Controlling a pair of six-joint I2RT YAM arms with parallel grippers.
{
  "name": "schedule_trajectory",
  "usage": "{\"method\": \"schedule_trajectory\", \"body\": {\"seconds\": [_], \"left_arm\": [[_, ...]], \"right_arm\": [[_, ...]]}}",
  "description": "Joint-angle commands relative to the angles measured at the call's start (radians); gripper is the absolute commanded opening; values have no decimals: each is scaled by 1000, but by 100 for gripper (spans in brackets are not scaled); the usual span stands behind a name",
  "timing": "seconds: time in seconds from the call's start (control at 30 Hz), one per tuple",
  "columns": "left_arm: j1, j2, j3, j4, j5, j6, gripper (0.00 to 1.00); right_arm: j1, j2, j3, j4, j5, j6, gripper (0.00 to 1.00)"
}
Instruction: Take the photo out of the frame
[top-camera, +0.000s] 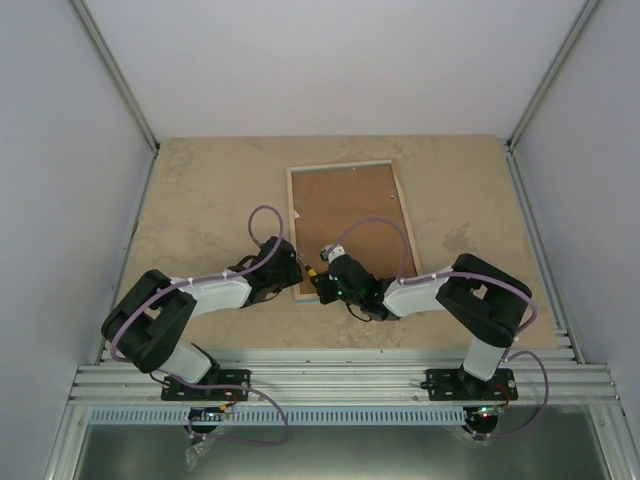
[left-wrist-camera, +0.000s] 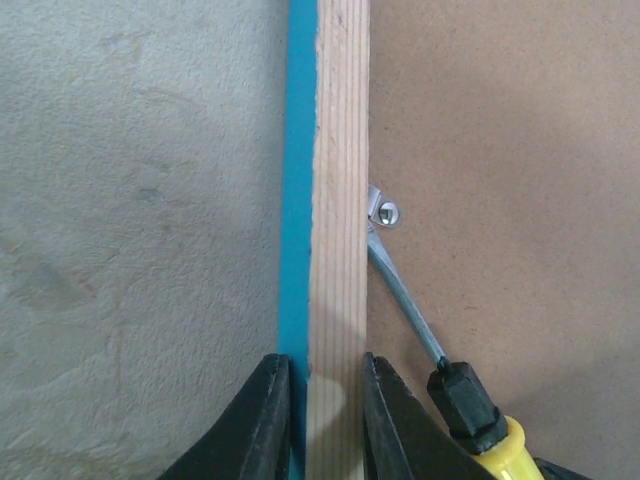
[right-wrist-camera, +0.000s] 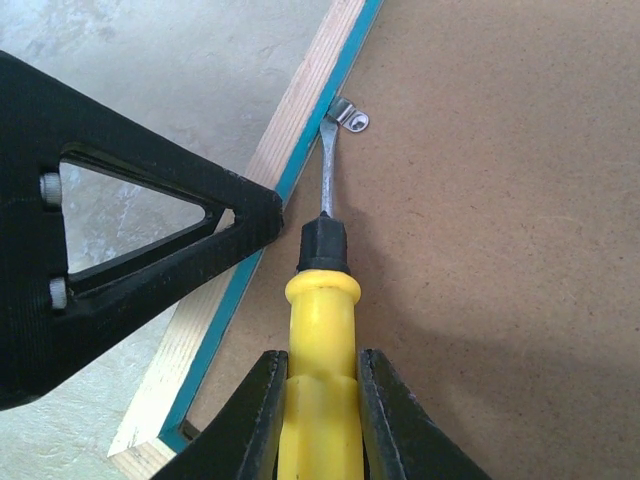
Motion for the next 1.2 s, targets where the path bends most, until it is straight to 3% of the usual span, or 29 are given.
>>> {"method": "schedule_trajectory", "body": {"seconds": [0.0, 0.27, 0.4, 1.0, 1.17], "left_arm": [[-78, -3, -35, 25, 219, -84, 0], [-97, 4, -36, -2, 183, -82, 0], [-102, 1, -50, 2, 182, -85, 0], [-124, -20, -91, 13, 152, -124, 0], [-124, -24, -86, -1, 140, -121, 0]], "right_arm": [[-14, 49, 12, 164, 70, 47, 1], [-21, 71, 16, 246, -15, 20, 0], [-29, 55, 33, 175, 42, 36, 1], [-161, 89, 41, 268, -166, 129, 1], [-184, 74, 82, 206, -208, 95, 1]]}}
